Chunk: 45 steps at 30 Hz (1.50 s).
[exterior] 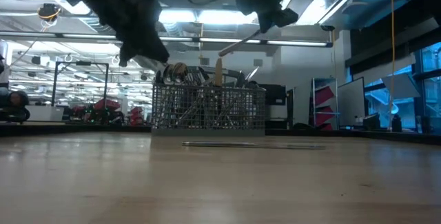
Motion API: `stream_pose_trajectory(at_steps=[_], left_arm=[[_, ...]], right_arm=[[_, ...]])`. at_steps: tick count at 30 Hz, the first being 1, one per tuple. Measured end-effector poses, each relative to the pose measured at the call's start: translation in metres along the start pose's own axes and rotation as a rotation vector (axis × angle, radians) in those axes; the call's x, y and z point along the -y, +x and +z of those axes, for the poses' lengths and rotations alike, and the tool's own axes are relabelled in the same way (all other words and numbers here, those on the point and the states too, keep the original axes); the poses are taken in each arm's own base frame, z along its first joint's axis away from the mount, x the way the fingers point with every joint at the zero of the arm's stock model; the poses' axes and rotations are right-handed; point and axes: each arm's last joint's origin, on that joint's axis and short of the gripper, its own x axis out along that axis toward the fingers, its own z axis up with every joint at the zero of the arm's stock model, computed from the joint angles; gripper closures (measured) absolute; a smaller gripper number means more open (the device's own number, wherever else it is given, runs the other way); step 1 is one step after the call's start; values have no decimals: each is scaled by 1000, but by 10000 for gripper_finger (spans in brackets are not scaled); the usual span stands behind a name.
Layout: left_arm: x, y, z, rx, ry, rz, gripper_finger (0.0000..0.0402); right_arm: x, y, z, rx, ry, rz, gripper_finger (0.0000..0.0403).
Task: Sort silverware
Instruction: Put the silver knife into the silverware rack
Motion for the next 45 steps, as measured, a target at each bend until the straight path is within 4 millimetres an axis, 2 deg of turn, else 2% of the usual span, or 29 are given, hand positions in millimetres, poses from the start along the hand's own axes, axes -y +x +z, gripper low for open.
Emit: stream_pose_trajectory(at_steps=[7, 13, 17, 25, 29, 37, 45], left_arm=[[-4, 5, -14, -34, -31, 11, 345], [-7, 8, -20, -37, -52, 13, 345], [-7, 8, -20, -30, -44, 10, 345], [-6, 8, -18, -4, -18, 20, 345], [-6, 8, -18, -4, -9, 20, 345], [-6, 8, -18, -4, 27, 21, 345], [-6, 8, -18, -5, 30, 21, 345]], right_arm=[[22, 42, -24, -66, 52, 25, 399], [25, 55, -31, -4, 52, 92, 399], [22, 61, -22, 18, -32, 110, 398], [18, 88, 8, -133, -313, 40, 398], [16, 93, 21, -123, -347, 24, 398], [13, 89, 37, -34, -384, 15, 397], [8, 93, 43, 88, -396, 74, 380]])
